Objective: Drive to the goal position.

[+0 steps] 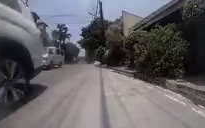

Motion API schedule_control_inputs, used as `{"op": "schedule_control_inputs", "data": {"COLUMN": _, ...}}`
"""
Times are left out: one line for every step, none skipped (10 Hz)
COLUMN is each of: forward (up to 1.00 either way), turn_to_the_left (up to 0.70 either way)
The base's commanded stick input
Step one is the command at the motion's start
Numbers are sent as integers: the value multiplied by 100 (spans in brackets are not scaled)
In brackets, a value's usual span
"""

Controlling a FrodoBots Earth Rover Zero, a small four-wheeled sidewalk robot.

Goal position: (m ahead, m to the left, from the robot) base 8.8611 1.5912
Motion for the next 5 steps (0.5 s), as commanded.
{"op": "schedule_control_inputs", "data": {"forward": 70, "turn_to_the_left": 0}}
{"op": "schedule_control_inputs", "data": {"forward": 70, "turn_to_the_left": 0}}
{"op": "schedule_control_inputs", "data": {"forward": 70, "turn_to_the_left": 0}}
{"op": "schedule_control_inputs", "data": {"forward": 70, "turn_to_the_left": 0}}
{"op": "schedule_control_inputs", "data": {"forward": 70, "turn_to_the_left": 0}}
